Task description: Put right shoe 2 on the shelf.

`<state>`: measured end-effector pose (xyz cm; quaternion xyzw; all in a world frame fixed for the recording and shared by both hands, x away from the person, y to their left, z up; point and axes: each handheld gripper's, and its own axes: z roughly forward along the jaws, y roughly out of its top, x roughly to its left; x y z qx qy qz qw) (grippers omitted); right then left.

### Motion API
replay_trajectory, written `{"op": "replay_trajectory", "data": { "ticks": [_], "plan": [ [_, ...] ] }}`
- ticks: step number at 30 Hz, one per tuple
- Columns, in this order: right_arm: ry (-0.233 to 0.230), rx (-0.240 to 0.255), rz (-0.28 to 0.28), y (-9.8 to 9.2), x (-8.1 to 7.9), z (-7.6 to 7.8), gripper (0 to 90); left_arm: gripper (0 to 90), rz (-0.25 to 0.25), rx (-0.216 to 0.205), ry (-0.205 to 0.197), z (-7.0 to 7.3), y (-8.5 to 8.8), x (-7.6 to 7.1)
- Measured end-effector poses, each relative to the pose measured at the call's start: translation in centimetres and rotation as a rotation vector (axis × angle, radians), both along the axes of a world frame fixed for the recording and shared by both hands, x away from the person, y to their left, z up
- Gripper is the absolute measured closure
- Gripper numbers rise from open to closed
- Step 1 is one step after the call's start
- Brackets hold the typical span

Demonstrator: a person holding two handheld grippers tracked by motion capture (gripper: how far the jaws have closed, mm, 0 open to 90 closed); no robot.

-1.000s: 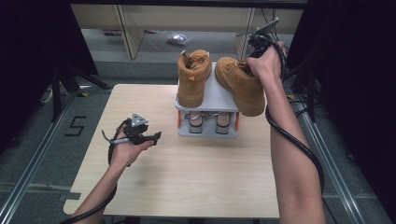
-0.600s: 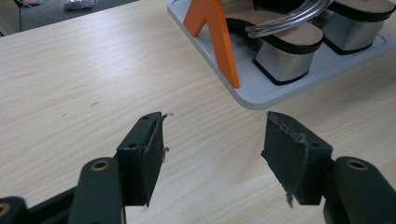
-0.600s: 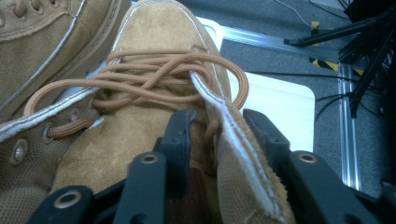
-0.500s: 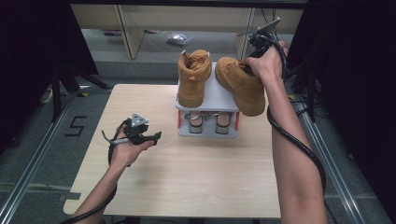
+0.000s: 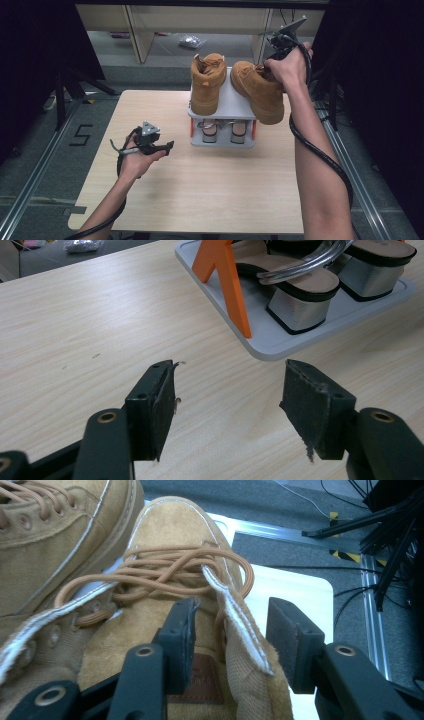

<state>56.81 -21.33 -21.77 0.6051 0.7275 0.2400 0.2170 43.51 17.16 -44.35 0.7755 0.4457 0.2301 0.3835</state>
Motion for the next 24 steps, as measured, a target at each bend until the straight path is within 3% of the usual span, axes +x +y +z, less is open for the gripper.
{"op": "replay_trajectory", "data": {
  "ticks": [5, 9, 11, 12, 14, 16, 17, 20, 21, 24],
  "plan": [
    [-0.009, -0.019, 0.001, 0.1, -0.4, 0.6, 55.9, 37.2, 0.001, 0.005, 0.002, 0.1, 0.0, 0.0],
    [-0.008, -0.016, 0.006, 0.1, -0.6, 1.0, 56.1, 37.2, 0.008, -0.016, -0.006, 0.0, -0.3, 0.0],
    [-0.016, -0.038, 0.014, 0.1, -0.8, 1.2, 56.2, 37.3, 0.008, -0.017, -0.007, 0.1, -0.3, 0.0],
    [-0.016, -0.035, 0.018, 0.1, -0.8, 1.2, 56.3, 37.2, -0.003, 0.009, 0.001, 0.2, -0.2, -0.1],
    [-0.027, -0.032, 0.033, 0.1, -1.1, 1.5, 56.4, 37.2, -0.006, 0.006, -0.001, 0.2, -0.2, -0.1],
    [-0.014, -0.009, 0.003, 0.4, -1.5, 1.8, 56.4, 37.2, -0.006, 0.004, -0.003, 0.3, -0.2, -0.1],
    [-0.022, -0.028, 0.032, 0.1, -1.5, 1.8, 56.5, 37.2, -0.003, 0.000, -0.006, 0.3, -0.2, 0.0],
    [-0.023, -0.020, 0.021, 0.0, -2.0, 2.0, 56.6, 37.2, -0.002, -0.002, -0.006, 0.3, -0.3, -0.1],
    [-0.027, -0.018, 0.029, -0.1, -2.1, 2.1, 56.7, 37.2, 0.009, -0.029, -0.019, 0.1, -0.5, 0.0],
    [-0.072, -0.020, 0.055, -0.4, -2.7, 2.4, 57.0, 37.2, 0.008, -0.019, -0.011, 0.1, -0.5, 0.0]
  ]
}}
